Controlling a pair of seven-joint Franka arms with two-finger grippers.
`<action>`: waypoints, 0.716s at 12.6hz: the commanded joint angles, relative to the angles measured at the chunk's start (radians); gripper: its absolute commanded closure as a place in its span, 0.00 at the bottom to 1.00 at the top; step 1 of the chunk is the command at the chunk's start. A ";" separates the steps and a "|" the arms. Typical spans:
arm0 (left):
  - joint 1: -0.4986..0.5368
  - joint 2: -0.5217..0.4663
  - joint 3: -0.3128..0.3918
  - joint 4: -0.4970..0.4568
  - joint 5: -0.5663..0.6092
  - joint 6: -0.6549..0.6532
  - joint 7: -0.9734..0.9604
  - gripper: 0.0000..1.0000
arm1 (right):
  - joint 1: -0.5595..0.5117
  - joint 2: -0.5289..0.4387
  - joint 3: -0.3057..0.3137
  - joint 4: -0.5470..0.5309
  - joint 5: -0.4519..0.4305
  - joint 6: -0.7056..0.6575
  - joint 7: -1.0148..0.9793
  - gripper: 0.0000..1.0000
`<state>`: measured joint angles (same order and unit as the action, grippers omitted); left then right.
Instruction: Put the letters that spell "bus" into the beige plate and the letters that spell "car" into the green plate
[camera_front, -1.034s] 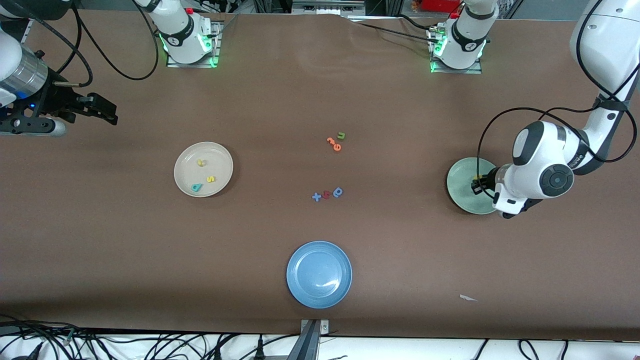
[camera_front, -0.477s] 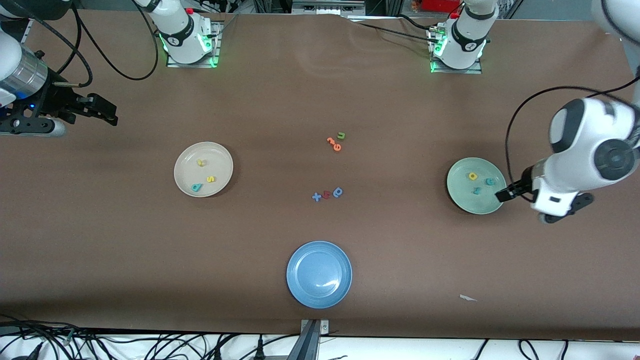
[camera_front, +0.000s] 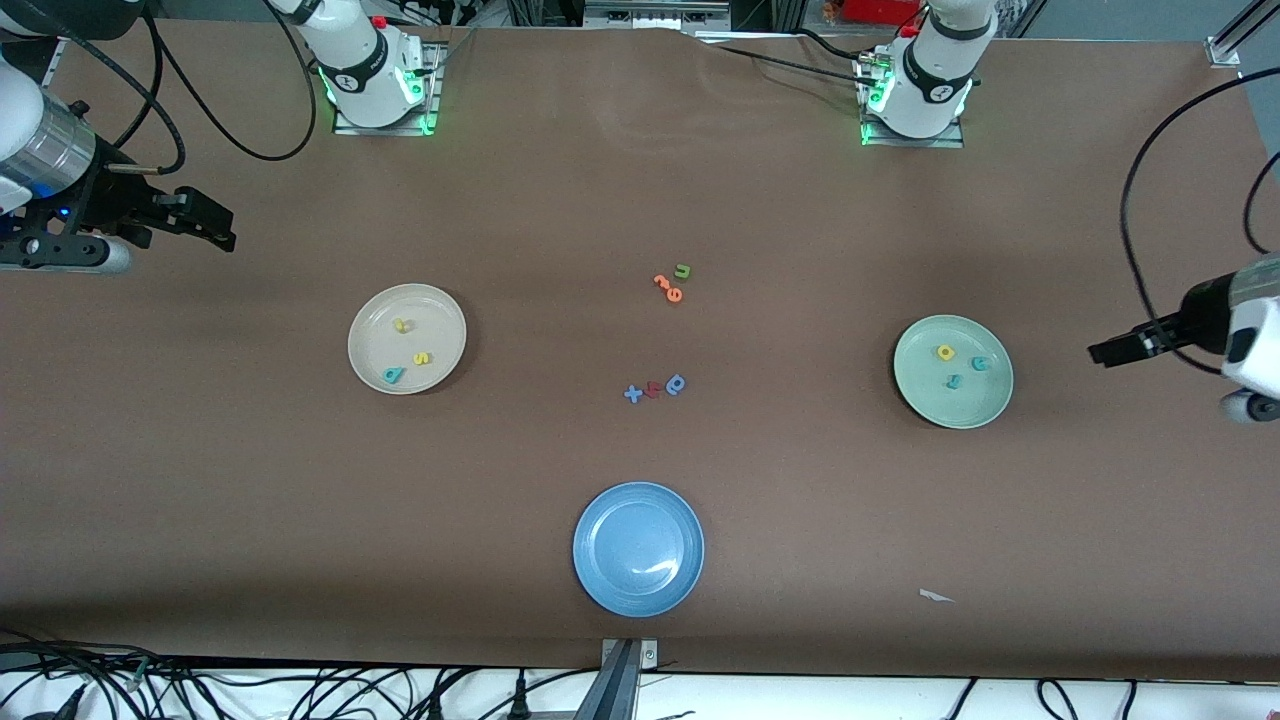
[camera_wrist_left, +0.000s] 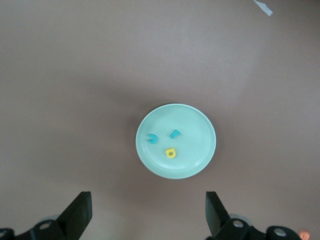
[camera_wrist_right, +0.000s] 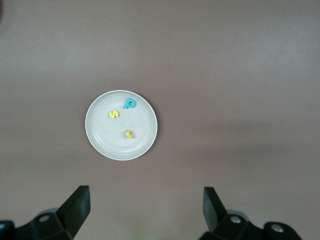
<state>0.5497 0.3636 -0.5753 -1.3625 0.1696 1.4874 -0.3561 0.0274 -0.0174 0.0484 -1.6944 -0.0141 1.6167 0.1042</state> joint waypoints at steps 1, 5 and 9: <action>-0.005 0.020 -0.001 0.126 -0.021 -0.152 0.164 0.00 | -0.014 -0.007 0.011 -0.004 0.017 0.008 -0.009 0.00; -0.129 0.017 0.128 0.172 -0.036 -0.167 0.184 0.00 | -0.014 -0.007 0.011 -0.004 0.016 0.011 -0.008 0.00; -0.448 -0.034 0.564 0.175 -0.255 -0.153 0.192 0.00 | -0.014 -0.007 0.011 -0.004 0.017 0.011 -0.009 0.00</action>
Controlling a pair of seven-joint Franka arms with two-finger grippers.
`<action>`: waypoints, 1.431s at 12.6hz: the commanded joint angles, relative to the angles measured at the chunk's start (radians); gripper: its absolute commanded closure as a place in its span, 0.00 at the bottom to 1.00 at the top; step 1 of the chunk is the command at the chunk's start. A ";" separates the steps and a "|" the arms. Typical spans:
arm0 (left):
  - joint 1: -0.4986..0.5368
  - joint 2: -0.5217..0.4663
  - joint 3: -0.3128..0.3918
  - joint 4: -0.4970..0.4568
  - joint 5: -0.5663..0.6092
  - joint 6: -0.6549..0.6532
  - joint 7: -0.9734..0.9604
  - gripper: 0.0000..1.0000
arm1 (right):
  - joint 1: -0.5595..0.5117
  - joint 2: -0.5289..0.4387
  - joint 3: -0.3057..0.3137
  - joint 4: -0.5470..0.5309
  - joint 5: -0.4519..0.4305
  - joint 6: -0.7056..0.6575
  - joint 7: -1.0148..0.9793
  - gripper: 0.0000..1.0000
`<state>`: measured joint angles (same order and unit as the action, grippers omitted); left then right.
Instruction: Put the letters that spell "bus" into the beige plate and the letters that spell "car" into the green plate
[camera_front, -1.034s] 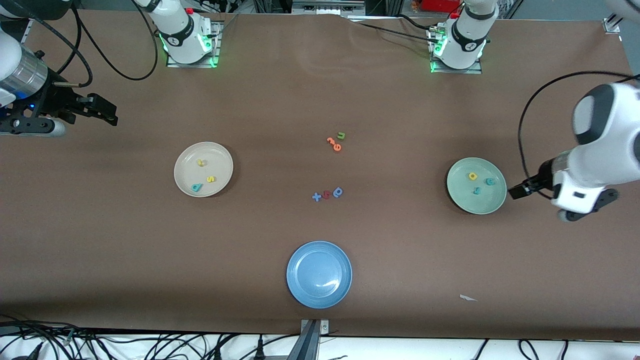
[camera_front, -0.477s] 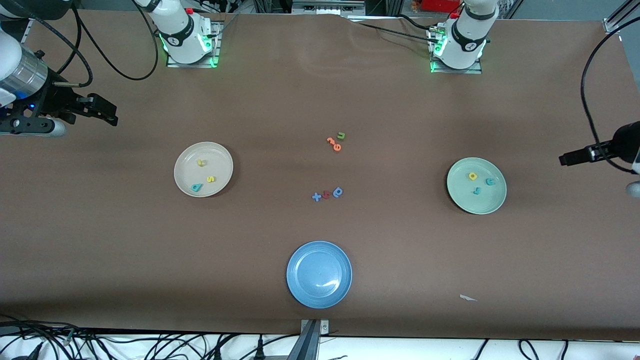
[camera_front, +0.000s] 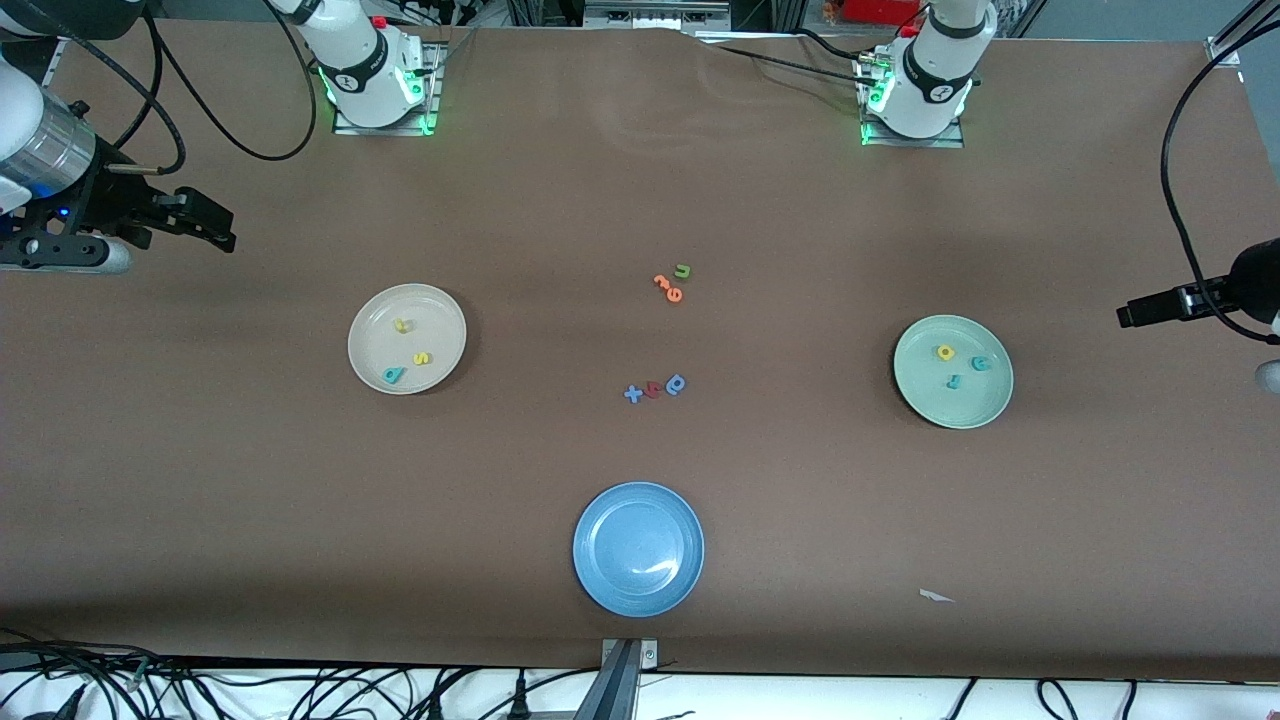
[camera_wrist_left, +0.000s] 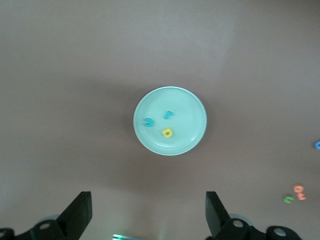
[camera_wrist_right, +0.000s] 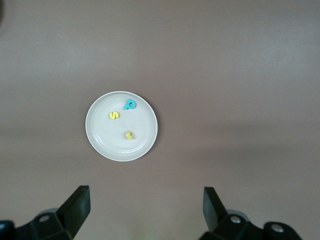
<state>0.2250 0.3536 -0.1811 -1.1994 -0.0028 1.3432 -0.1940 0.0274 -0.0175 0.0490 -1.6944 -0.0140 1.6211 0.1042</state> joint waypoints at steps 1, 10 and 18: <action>-0.180 -0.025 0.243 0.008 -0.106 0.023 0.030 0.01 | -0.014 -0.007 0.011 -0.004 0.016 0.006 -0.009 0.00; -0.207 -0.154 0.259 -0.285 -0.008 0.249 0.235 0.01 | -0.014 -0.007 0.011 -0.002 0.012 0.016 -0.011 0.00; -0.179 -0.146 0.262 -0.238 -0.005 0.194 0.248 0.00 | -0.012 -0.007 0.012 -0.002 0.009 0.016 -0.011 0.00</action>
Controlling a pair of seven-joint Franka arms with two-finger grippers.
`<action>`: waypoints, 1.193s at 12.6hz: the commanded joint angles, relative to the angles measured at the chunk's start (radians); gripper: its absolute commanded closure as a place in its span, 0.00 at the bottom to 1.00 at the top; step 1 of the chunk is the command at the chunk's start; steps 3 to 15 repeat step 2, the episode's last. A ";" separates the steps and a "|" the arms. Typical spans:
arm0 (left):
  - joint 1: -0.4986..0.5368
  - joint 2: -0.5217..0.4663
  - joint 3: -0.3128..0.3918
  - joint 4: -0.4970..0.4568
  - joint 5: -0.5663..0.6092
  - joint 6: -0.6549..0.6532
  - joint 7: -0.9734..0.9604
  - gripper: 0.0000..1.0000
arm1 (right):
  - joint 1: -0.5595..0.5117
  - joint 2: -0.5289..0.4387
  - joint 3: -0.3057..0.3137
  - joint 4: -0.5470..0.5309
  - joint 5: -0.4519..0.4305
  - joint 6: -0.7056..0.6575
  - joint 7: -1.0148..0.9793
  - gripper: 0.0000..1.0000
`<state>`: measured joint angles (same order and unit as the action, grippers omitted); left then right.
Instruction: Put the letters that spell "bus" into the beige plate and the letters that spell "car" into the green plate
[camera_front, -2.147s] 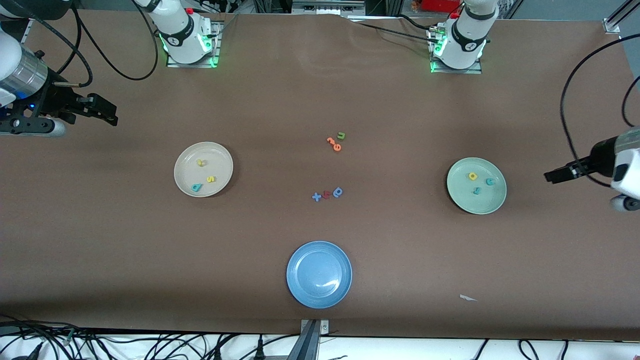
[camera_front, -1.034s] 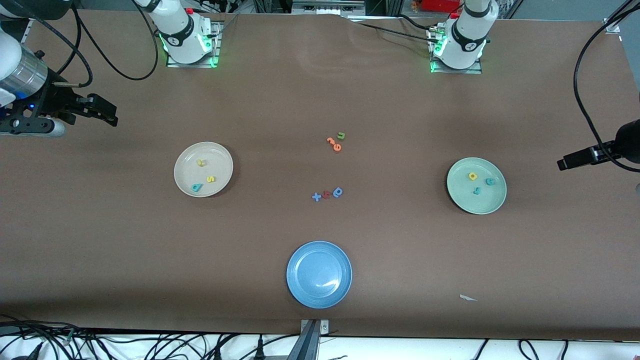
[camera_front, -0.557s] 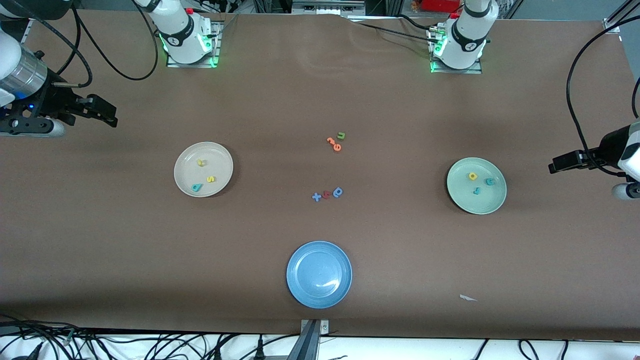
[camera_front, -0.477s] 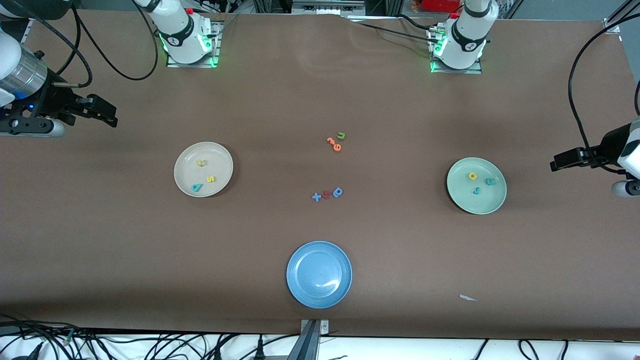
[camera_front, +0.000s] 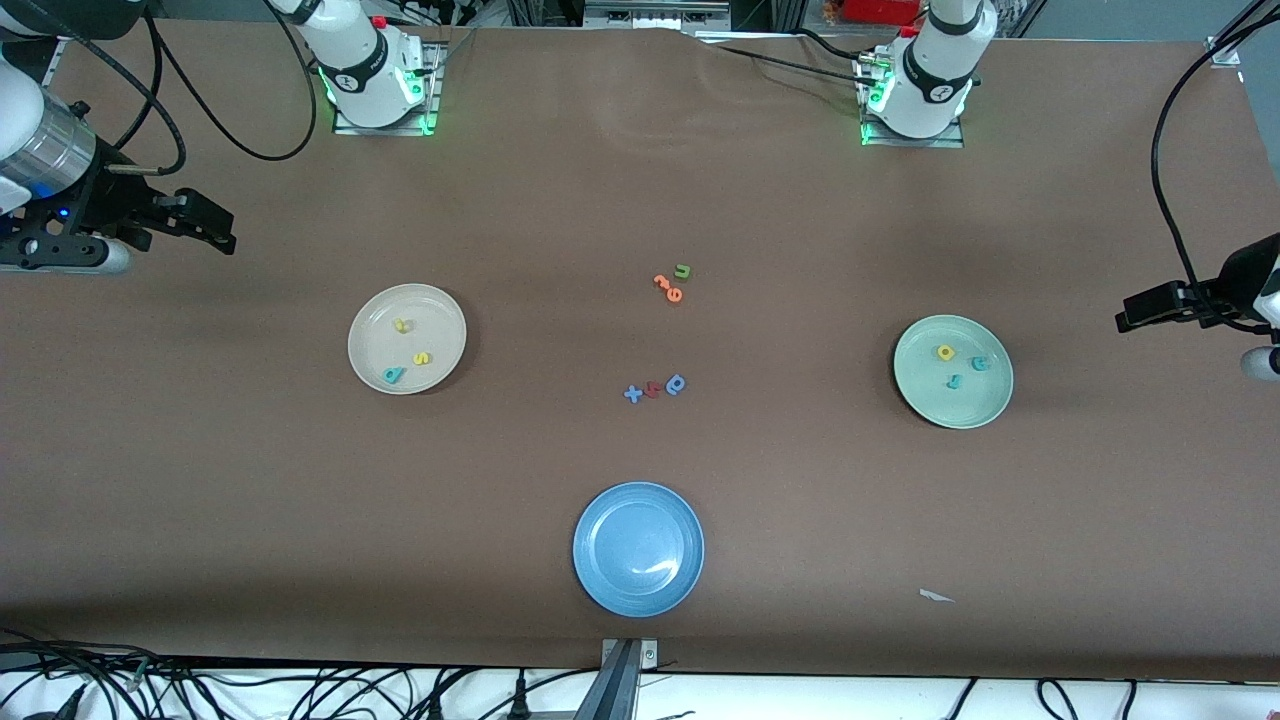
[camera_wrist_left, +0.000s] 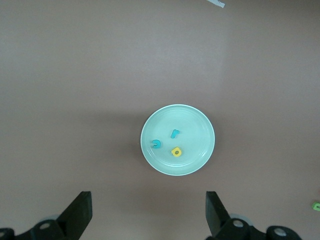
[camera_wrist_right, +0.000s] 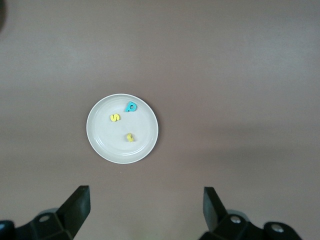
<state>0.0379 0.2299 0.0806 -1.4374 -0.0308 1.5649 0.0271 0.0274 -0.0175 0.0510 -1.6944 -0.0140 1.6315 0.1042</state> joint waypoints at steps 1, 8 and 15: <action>0.007 -0.024 -0.004 0.000 0.023 -0.035 0.024 0.00 | -0.012 -0.007 0.010 -0.002 0.009 0.007 -0.009 0.00; 0.004 -0.023 -0.007 0.000 0.023 -0.036 0.016 0.00 | -0.012 -0.007 0.010 -0.002 0.009 0.007 -0.009 0.00; 0.004 -0.023 -0.007 0.000 0.023 -0.036 0.016 0.00 | -0.012 -0.007 0.010 -0.002 0.009 0.007 -0.009 0.00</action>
